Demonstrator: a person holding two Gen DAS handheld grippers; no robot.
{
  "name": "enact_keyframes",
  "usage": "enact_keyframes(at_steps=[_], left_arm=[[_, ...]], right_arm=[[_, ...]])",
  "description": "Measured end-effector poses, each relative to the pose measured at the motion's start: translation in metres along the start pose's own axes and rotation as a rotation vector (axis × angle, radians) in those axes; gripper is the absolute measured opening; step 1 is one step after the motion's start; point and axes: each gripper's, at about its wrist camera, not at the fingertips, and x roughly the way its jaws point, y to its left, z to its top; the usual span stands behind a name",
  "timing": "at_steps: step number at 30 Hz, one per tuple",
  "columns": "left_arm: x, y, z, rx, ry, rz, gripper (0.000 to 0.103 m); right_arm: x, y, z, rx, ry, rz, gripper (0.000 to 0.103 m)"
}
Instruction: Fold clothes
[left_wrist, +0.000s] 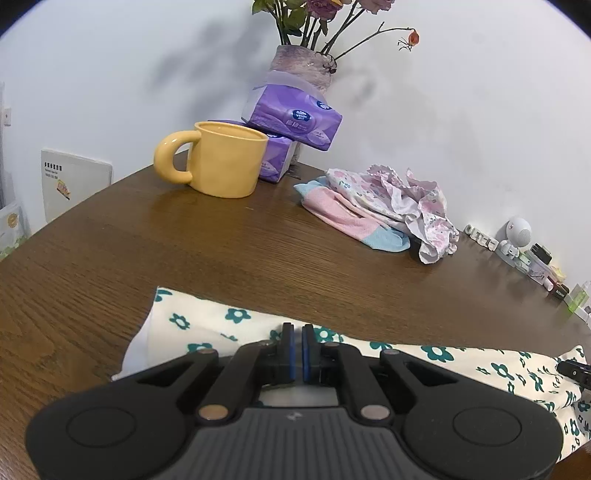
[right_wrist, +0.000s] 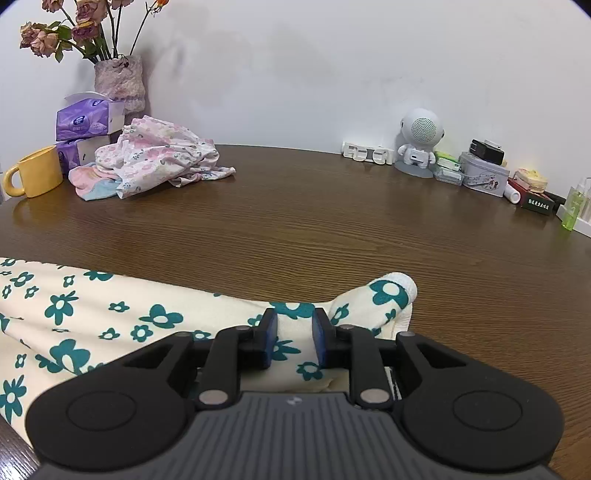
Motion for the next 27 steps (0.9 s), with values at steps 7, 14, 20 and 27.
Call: enact_keyframes(at_steps=[7,14,20,27], left_arm=[[-0.003,-0.006,0.002,0.03,0.004,0.0,0.012],[-0.048,-0.068,-0.019,0.209,-0.019,-0.138,0.046],[-0.053,-0.102,-0.041,0.463,0.002,-0.055,0.052],[-0.064,-0.091,-0.043,0.564,0.033,-0.07,0.053]], right_arm=[[0.0,0.0,0.001,-0.005,0.0,0.003,0.023],[-0.001,0.003,0.001,-0.021,-0.001,0.003,0.026],[-0.001,0.007,0.001,-0.037,-0.001,-0.001,0.029],[-0.001,0.008,0.001,-0.045,-0.002,-0.003,0.031]])
